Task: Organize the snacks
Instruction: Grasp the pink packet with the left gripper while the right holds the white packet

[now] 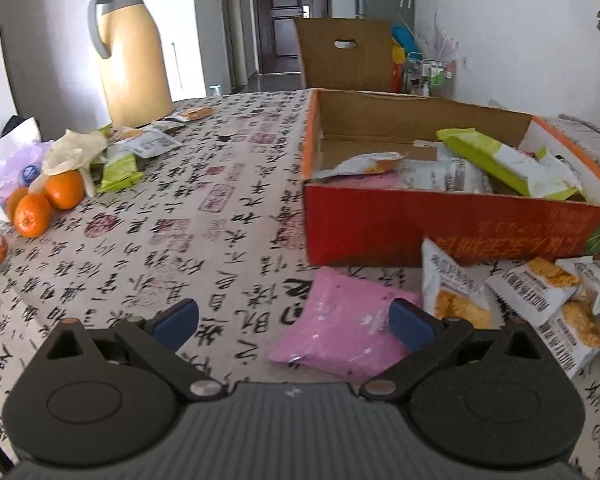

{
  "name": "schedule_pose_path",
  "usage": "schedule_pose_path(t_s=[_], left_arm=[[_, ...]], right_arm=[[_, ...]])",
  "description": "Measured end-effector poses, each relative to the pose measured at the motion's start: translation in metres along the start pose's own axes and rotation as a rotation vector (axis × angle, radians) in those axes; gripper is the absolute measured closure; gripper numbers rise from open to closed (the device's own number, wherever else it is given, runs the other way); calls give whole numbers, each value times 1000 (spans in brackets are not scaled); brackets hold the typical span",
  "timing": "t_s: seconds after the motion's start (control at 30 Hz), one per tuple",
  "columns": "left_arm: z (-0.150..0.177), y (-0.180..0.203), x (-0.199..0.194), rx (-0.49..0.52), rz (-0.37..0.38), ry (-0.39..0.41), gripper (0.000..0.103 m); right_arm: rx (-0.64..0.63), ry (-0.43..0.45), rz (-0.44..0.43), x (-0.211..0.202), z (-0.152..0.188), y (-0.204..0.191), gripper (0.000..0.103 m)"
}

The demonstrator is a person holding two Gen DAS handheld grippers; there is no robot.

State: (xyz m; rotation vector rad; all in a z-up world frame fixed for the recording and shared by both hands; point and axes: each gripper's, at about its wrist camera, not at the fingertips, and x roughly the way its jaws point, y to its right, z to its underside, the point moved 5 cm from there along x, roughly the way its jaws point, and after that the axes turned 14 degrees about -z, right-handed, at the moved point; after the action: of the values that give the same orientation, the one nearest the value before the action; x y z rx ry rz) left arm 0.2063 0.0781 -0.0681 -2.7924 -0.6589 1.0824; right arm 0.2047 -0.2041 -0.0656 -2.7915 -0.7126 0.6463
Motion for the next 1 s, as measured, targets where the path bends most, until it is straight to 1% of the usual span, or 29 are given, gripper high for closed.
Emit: schedule_pose_path(t_s=[0.1,0.2,0.3,0.47,0.6,0.63,0.7,0.73,0.77,1.0], left_arm=[[0,10,1,31,13,-3,0],[2,19,3,56,43,-21,0],[4,28,0,84,79,-22,0],[9,41,3,146,88,-29,0],[9,41,8,129,100,-46,1],[9,40,9,118,113,-56,3],[9,38,10,107,150,-63,13],[8,39,8,108,163,-61,20],[8,39,6,111,164,-55,23],[9,35,-1,85,170,-35,32]], right_arm=[[1,4,-10,-1,0,-1,53],[3,6,-16,-1,0,-1,53],[5,7,-19,-1,0,-1,53],[5,8,-22,-1,0,-1,53],[3,9,-26,-2,0,-1,53],[3,9,-26,-2,0,-1,53],[3,7,-26,-1,0,-1,53],[4,6,-26,-1,0,-1,53],[5,5,-25,-1,0,-1,53],[9,2,-28,-1,0,-1,53]])
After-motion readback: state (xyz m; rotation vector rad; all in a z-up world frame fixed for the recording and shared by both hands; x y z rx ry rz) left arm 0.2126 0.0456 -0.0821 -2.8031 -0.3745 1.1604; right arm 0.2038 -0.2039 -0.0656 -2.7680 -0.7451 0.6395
